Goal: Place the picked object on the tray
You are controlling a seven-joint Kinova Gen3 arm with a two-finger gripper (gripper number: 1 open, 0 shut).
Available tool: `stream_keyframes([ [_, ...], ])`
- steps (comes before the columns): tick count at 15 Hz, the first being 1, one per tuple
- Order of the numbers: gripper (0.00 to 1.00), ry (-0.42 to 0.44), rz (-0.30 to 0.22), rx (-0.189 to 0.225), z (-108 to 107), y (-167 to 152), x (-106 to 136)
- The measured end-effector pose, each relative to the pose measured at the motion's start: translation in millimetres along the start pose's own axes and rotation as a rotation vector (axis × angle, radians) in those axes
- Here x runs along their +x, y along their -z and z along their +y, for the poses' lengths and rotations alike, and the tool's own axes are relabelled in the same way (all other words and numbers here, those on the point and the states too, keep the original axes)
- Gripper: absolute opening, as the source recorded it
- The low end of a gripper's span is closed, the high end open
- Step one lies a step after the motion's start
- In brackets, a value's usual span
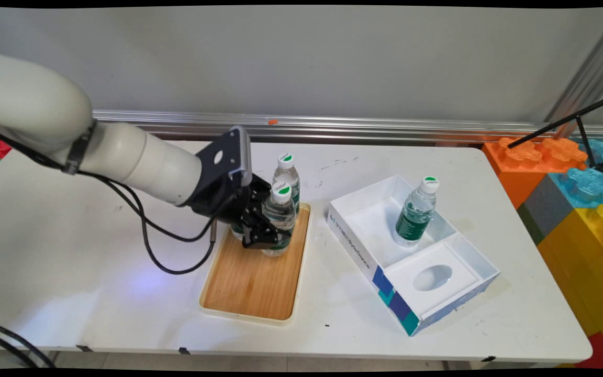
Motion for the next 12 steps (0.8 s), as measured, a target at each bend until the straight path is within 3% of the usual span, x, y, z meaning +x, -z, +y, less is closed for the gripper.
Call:
stream_keyframes([
  [12, 0.0, 0.07, 0.006, 0.02, 5, -46, -21],
])
